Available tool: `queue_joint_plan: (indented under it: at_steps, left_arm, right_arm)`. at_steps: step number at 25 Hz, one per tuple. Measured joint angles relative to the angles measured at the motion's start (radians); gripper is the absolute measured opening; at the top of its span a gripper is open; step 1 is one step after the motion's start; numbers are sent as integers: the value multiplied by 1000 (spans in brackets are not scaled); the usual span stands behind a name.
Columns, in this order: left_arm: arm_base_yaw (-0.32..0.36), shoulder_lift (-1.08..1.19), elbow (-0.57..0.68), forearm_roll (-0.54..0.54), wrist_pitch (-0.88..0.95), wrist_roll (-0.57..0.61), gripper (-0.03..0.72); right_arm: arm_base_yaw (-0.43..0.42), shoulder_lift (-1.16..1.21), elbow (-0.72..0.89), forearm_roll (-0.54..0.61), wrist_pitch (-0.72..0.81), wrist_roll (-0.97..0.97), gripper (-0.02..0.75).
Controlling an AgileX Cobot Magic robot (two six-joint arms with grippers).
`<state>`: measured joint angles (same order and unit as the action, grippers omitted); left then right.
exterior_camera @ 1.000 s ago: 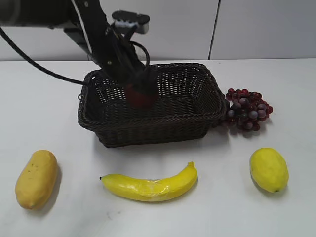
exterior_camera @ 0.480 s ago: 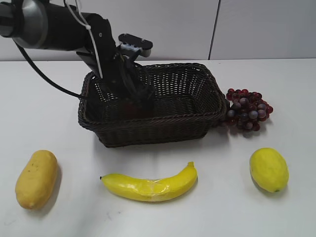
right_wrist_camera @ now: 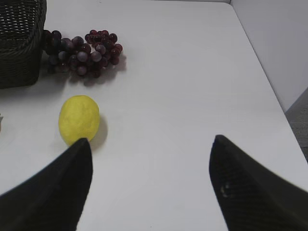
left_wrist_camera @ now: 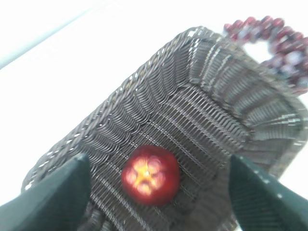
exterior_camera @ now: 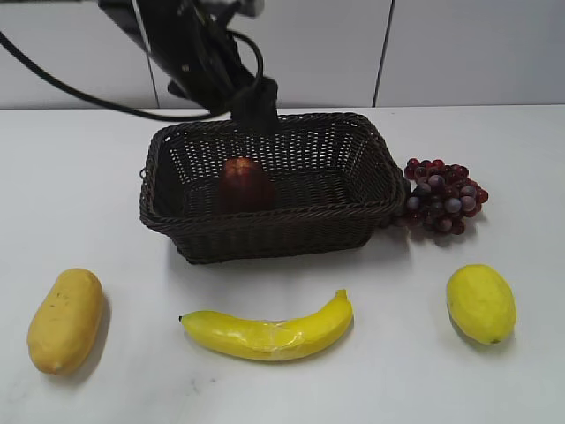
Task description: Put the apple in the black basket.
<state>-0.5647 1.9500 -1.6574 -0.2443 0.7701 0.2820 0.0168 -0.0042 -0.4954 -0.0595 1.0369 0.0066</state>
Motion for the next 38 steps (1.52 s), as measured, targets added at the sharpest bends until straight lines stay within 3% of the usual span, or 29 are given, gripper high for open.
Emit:
queue_joint_plan:
  at_steps: [7, 11, 14, 20, 25, 38]
  left_arm:
    - [15, -182, -91, 2, 197, -35, 676]
    - [73, -290, -92, 53, 297, -72, 663]
    - [151, -363, -92, 94, 393, -92, 653]
    - [373, -506, -63, 107, 441, -137, 643]
    - [492, -698, 138, 106, 446, -144, 634]
    - [501, -1430, 907, 102, 334, -165, 606]
  right_arm:
    - [0, 0, 0, 0, 0, 1, 571]
    - [0, 0, 0, 0, 0, 1, 571]
    - [0, 0, 0, 0, 0, 1, 571]
    - [0, 0, 0, 0, 0, 1, 571]
    - [0, 0, 0, 0, 0, 0, 571]
    - [0, 0, 0, 0, 0, 1, 571]
